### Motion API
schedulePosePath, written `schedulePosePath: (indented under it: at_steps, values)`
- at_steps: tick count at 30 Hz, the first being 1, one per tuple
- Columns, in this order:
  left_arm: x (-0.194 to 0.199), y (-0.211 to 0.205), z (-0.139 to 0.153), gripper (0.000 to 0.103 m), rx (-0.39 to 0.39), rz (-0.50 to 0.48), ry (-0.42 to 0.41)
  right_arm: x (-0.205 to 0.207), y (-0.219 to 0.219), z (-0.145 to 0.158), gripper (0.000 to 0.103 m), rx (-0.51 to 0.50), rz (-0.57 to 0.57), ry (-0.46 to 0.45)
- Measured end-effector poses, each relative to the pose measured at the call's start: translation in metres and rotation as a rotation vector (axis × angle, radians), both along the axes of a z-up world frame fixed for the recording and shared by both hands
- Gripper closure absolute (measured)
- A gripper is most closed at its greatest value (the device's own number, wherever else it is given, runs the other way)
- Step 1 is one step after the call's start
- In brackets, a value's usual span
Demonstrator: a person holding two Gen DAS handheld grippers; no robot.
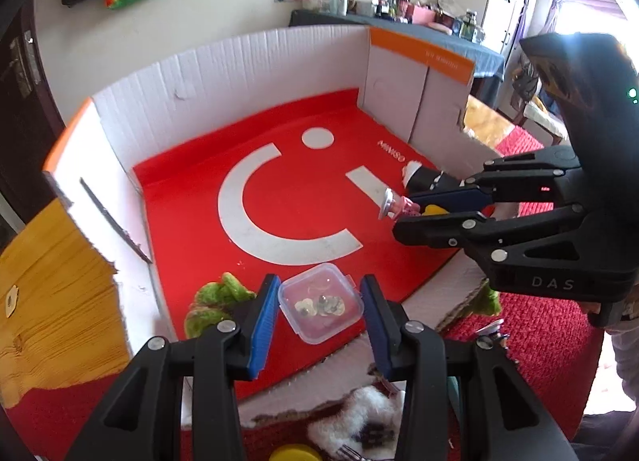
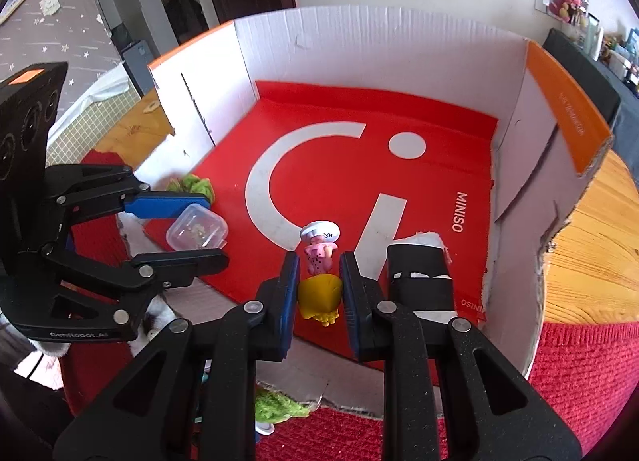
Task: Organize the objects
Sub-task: 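Carry the coin box with the left tool while the right tool carries the figurine into the box, then open the left tool on the red mat while the right tool releases the figurine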
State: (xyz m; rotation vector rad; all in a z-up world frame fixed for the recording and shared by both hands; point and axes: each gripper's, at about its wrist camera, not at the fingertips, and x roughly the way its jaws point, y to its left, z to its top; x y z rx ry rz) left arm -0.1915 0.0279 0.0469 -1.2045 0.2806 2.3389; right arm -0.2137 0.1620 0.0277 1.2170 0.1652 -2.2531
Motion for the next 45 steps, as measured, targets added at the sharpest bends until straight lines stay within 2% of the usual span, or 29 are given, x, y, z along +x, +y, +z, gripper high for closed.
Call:
schedulePosePath:
  at_steps: [10,45]
  values:
    - [-0.008,0.002,-0.007,0.060,-0.016,-0.031,-0.035,-0.006,-0.008,-0.010,0.083,0.027,0.044,-0.051]
    - [-0.011,0.003,-0.010,0.059,-0.025,-0.050,-0.040,-0.005,-0.016,-0.009,0.082,0.056,0.053,-0.032]
